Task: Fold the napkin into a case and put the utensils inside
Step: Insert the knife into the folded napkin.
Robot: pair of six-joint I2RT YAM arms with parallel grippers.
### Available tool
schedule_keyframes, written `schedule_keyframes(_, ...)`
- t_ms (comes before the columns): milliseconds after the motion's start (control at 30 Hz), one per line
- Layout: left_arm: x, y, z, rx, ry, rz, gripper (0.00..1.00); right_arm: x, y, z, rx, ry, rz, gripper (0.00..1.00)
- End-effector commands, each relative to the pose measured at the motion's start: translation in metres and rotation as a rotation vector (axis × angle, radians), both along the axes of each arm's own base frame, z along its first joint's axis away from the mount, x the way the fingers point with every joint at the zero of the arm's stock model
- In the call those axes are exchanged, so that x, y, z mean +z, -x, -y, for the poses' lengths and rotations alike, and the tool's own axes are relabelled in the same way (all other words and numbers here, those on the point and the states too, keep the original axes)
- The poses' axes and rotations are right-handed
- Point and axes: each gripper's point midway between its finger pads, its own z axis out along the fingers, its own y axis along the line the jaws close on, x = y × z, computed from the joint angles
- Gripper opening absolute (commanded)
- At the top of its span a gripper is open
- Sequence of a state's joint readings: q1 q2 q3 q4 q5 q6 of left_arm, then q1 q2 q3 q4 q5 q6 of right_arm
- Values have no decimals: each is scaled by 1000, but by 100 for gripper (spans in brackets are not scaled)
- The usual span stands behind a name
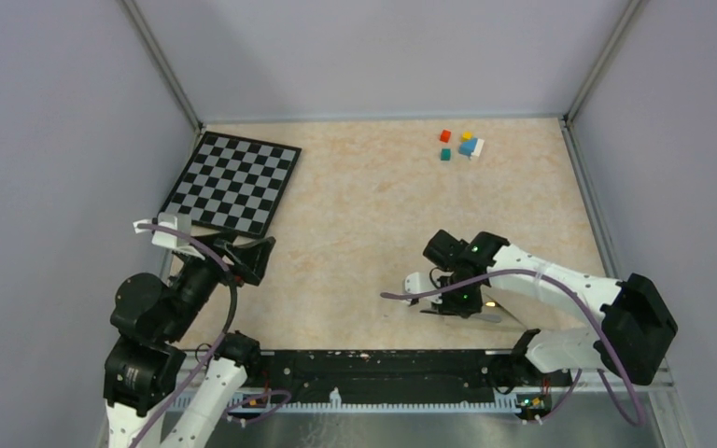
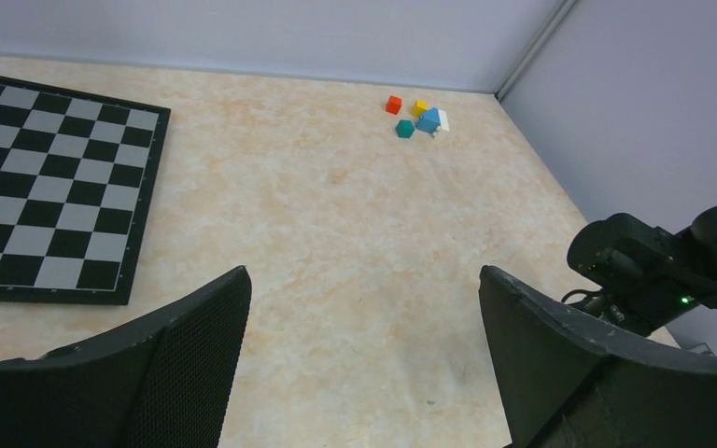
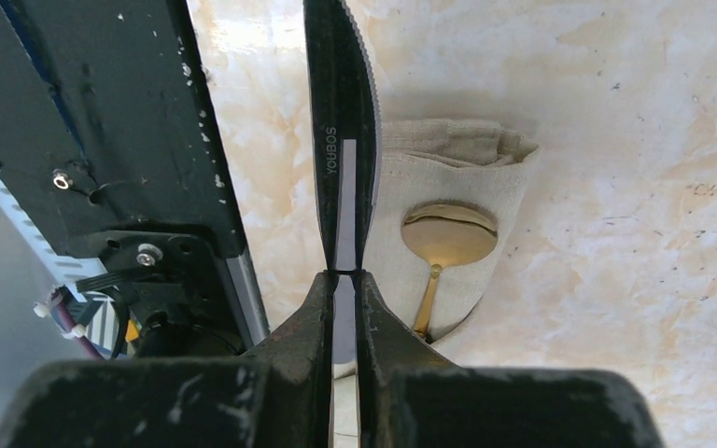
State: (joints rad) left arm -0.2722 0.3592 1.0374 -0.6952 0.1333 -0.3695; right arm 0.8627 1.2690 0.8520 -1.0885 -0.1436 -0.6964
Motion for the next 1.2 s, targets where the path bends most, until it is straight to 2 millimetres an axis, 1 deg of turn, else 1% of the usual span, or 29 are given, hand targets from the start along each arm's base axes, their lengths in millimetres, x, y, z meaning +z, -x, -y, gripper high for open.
schedule_keyframes(0,14,7,9,-54,55,61,95,2,-4,3,47,-23,3,0)
schedule_keyframes(133,15,14,14,-94,81,67,95,-3,-6,10,45,1,-7,0)
schedule_keyframes(233,18,18,15,-107,93,79,95,-6,-7,12,46,-7,-15,0)
schedule_keyframes(467,20,23,18,-130,103,90,95,-17,-3,24,59,-1,-29,0)
schedule_keyframes(700,20,25,19,-141,107,93,95,-17,-13,25,49,-24,-1,0)
schedule_keyframes(900,21,27,18,-144,108,102,96,-22,-18,34,64,4,-6,0)
schedule_keyframes(1000,22,29,15,-136,105,108,96,-24,-19,41,70,30,-8,0)
schedule_keyframes(1167,22,31,13,-127,106,113,96,-29,-15,61,92,90,-10,0)
